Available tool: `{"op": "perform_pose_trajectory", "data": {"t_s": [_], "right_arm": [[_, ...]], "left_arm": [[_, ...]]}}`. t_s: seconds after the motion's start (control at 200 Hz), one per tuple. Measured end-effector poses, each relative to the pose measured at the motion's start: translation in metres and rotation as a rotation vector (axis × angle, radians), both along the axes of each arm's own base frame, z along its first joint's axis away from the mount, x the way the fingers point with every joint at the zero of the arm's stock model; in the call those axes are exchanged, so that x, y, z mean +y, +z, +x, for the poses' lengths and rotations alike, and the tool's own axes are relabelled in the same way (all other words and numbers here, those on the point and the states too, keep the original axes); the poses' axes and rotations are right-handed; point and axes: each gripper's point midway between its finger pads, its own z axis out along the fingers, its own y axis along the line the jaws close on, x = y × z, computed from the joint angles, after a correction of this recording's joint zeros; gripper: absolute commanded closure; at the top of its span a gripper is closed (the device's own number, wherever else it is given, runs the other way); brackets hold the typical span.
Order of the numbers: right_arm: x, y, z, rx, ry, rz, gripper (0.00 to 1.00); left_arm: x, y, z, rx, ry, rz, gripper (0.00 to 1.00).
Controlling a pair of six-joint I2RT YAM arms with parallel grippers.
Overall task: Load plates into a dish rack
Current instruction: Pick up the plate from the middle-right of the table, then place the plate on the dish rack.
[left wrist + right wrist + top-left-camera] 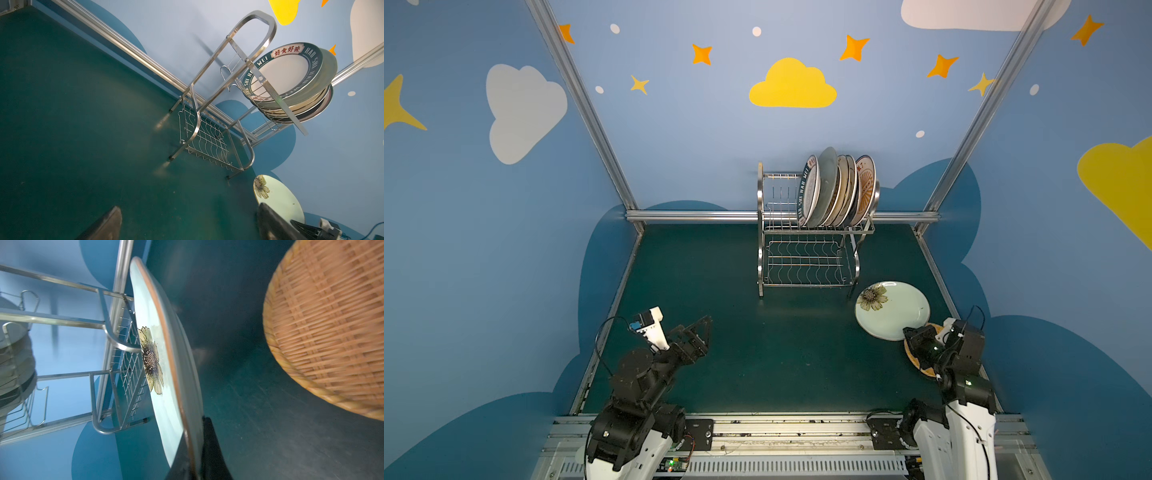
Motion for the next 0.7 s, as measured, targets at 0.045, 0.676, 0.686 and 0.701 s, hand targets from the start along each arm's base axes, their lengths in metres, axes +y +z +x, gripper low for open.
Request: {"op": "perform_pose_trajectory", "data": {"t_s": [0.045, 0.676, 0.686, 0.701], "right_arm": [[0.003, 0.009, 0.001, -0.023, 0.019, 0.003, 1.00], [0.070, 0.028, 0.005, -0.033, 0.333, 0.111, 1.00], [0.072, 0.028, 0.005, -0.033, 0.338, 0.110, 1.00], [0.073, 0.028, 0.005, -0.032, 0.344, 0.111, 1.00]], "left_arm": [[-0.001, -0.002, 0.002, 0.011, -0.005, -0.004, 0.00], [-0.108, -0.041, 0.033, 0.077, -0.299, -0.182, 0.00], [-0.111, -0.041, 0.033, 0.076, -0.306, -0.178, 0.00], [-0.116, -0.044, 0.033, 0.083, -0.315, -0.165, 0.00]]}}
